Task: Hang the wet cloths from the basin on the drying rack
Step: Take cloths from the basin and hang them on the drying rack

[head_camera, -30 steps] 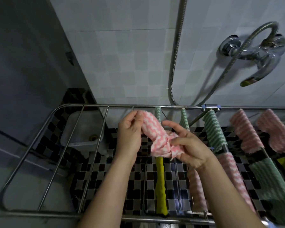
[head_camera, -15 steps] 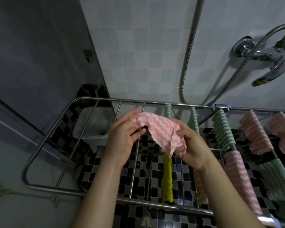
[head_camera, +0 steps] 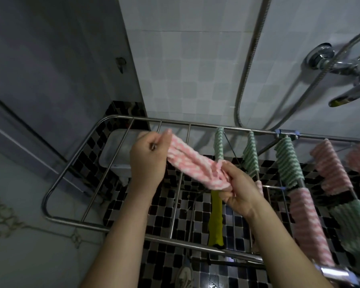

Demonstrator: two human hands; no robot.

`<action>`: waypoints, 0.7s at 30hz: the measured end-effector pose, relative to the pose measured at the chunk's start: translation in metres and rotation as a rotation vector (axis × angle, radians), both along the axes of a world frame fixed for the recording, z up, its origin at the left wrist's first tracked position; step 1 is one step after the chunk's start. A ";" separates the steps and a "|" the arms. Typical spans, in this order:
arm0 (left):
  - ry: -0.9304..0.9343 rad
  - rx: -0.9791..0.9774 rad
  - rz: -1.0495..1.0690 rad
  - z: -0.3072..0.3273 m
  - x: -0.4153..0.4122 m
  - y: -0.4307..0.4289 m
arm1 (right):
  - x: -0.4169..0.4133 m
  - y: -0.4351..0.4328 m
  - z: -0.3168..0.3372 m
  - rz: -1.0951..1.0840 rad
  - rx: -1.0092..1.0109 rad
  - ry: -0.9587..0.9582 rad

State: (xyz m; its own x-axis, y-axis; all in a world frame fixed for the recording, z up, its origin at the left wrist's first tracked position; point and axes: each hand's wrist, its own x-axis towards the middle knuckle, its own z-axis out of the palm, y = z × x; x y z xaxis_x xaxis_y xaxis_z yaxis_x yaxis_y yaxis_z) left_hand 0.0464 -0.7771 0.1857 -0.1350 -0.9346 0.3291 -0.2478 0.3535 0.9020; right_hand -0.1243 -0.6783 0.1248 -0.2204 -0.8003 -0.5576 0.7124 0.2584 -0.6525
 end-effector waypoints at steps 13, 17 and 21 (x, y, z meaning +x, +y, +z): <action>0.340 0.678 -0.118 -0.019 0.025 -0.001 | 0.017 0.006 -0.006 0.352 -0.187 0.187; 0.237 0.756 -0.022 -0.042 0.037 -0.002 | 0.012 0.000 0.017 0.170 -0.199 0.323; -0.342 0.512 -0.253 -0.061 0.044 0.009 | 0.011 -0.005 0.041 0.394 -0.264 0.581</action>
